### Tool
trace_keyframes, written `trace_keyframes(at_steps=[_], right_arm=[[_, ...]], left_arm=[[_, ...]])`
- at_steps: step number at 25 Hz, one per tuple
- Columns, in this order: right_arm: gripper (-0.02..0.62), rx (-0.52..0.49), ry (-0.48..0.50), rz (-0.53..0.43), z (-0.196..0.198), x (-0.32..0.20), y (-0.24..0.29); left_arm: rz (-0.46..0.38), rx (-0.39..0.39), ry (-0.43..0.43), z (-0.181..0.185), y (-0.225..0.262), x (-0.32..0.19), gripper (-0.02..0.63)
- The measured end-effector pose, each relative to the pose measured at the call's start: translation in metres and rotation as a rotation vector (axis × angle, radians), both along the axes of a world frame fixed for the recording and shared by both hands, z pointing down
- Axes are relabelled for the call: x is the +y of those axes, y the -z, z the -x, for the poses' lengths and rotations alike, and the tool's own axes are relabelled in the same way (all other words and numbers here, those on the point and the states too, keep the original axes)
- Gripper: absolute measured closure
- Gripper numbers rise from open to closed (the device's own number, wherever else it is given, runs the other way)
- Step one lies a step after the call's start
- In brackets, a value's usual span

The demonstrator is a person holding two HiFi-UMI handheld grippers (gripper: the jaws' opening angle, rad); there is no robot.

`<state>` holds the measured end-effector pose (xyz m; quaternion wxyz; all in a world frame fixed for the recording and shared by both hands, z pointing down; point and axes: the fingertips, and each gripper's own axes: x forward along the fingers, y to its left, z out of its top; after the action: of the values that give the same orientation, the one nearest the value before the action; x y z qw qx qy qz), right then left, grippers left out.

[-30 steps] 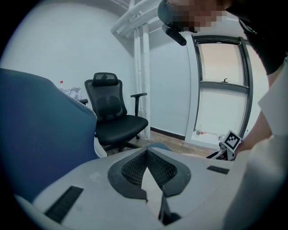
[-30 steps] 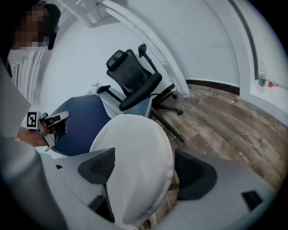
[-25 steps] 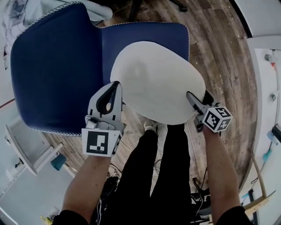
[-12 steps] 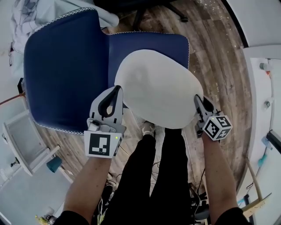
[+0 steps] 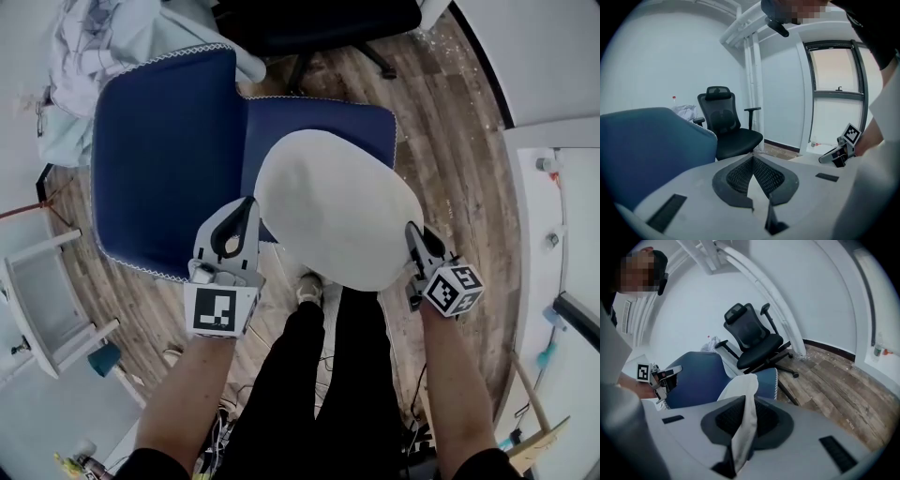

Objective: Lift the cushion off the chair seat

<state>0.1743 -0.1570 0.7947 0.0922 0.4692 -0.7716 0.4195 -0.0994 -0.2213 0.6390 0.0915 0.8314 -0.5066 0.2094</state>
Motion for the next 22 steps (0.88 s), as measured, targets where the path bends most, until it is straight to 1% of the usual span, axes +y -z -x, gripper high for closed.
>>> trace_keyframes(at_steps=[4, 9, 15, 19, 22], right_arm=[[0.545, 0.004, 0.015, -0.024, 0.009, -0.002, 0.026], [0.546, 0.005, 0.023, -0.044, 0.019, -0.007, 0.054], [0.549, 0.023, 0.071, -0.066, 0.038, -0.012, 0.094], [0.551, 0.028, 0.061, -0.06, 0.044, -0.014, 0.115], [0.551, 0.037, 0.077, -0.086, 0.049, -0.017, 0.135]], left_arm=[[-0.029, 0.006, -0.008, 0.001, 0.024, -0.005, 0.601], [-0.057, 0.006, 0.002, 0.007, 0.052, -0.006, 0.601], [-0.096, -0.018, -0.048, 0.007, 0.094, 0.001, 0.601], [-0.094, -0.019, -0.027, 0.018, 0.111, 0.002, 0.601], [-0.098, -0.025, -0.024, 0.021, 0.121, 0.004, 0.601]])
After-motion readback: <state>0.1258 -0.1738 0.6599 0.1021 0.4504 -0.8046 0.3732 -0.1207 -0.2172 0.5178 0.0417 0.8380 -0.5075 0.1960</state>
